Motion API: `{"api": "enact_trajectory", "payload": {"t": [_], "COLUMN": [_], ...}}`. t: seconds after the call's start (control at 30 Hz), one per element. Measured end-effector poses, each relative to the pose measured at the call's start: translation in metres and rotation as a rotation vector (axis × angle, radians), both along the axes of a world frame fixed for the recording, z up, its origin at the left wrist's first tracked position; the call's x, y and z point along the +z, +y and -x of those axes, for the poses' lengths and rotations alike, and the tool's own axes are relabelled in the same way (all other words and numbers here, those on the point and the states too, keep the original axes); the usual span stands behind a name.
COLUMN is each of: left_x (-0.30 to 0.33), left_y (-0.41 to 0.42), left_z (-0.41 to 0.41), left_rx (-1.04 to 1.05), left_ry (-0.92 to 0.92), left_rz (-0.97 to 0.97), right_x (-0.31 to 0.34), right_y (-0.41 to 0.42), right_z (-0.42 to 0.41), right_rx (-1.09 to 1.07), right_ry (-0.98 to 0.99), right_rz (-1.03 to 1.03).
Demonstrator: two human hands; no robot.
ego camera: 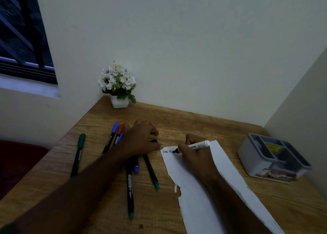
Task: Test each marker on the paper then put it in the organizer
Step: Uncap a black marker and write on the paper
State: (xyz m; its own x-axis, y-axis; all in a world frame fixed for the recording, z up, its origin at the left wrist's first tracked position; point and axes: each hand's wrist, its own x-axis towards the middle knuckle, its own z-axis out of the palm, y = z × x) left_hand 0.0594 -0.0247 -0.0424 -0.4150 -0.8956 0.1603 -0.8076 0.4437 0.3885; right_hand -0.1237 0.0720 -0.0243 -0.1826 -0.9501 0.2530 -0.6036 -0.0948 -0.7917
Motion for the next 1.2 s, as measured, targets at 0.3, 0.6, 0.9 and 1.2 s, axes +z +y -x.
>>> {"api": "enact_trajectory", "payload": {"t": [0.3, 0.6, 0.9, 1.2], "left_x": [-0.002, 0.001, 0.007, 0.009], "left_y": [0.000, 0.003, 0.004, 0.000], "left_z": [-0.001, -0.001, -0.006, -0.014], "left_rx": [-0.005, -0.005, -0.018, -0.110], "left_ry": [0.048, 0.023, 0.000, 0.015], "left_rz": [-0.001, 0.005, 0.050, -0.021], "right_x": [0.001, 0.000, -0.004, -0.004], "right_y": [0.000, 0.000, -0.002, -0.001], "right_z": [0.000, 0.001, 0.007, 0.013], "right_rx": [-0.028, -0.031, -0.034, 0.033], "right_ry": [0.070, 0.035, -0.188, -0.216], "right_rz": [0.010, 0.012, 0.049, 0.100]}}
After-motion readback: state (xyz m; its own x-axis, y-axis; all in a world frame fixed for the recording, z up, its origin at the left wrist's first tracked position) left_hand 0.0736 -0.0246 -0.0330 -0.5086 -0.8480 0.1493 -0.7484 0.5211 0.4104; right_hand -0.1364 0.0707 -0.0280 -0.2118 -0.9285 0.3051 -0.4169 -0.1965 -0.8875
